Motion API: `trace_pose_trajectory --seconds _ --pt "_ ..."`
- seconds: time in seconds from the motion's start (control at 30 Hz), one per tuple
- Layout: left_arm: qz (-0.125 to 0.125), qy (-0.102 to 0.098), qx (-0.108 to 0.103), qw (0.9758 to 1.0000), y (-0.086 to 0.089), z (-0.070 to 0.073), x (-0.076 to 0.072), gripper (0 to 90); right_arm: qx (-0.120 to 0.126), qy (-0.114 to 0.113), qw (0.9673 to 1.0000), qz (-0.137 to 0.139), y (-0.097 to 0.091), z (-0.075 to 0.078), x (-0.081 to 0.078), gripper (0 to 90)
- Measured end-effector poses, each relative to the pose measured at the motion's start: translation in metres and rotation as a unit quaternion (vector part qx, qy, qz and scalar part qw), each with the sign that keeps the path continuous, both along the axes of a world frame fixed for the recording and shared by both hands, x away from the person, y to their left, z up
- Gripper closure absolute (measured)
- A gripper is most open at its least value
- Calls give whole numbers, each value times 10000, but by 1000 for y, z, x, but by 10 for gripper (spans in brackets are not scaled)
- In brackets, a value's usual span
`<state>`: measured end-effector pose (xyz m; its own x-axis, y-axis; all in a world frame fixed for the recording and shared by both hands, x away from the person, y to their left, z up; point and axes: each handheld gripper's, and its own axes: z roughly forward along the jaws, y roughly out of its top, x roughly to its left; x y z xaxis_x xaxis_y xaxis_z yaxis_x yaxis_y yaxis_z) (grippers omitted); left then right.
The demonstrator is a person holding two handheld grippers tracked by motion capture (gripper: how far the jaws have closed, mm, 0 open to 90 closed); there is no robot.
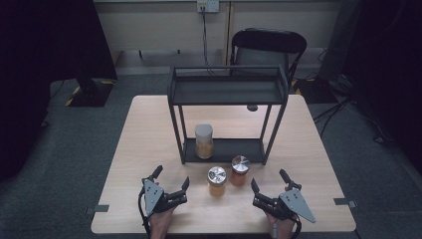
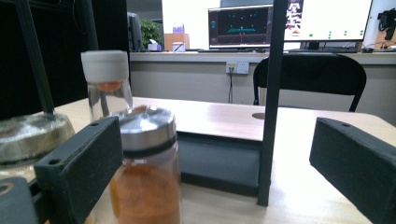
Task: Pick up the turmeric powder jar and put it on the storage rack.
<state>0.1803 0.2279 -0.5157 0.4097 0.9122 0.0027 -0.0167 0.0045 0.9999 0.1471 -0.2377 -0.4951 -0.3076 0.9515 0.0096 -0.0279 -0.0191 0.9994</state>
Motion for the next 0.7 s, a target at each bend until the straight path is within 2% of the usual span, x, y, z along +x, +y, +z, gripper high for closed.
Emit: trace_pose_trajectory --seconds 0.17,0.3,0.53,0.7 --pt "-11 1 6 10000 0 0 0 2 92 -65 9999 26 -2 9 -1 6" --pt "-3 5 6 10000 0 0 0 2 18 -30 9999 148 -2 17 0 2" --pt "-1 14 -4 10000 0 0 0 3 -254 144 9984 476 -1 34 4 0" --pt "2 6 6 10000 0 0 0 3 -214 258 9973 647 -1 44 4 0"
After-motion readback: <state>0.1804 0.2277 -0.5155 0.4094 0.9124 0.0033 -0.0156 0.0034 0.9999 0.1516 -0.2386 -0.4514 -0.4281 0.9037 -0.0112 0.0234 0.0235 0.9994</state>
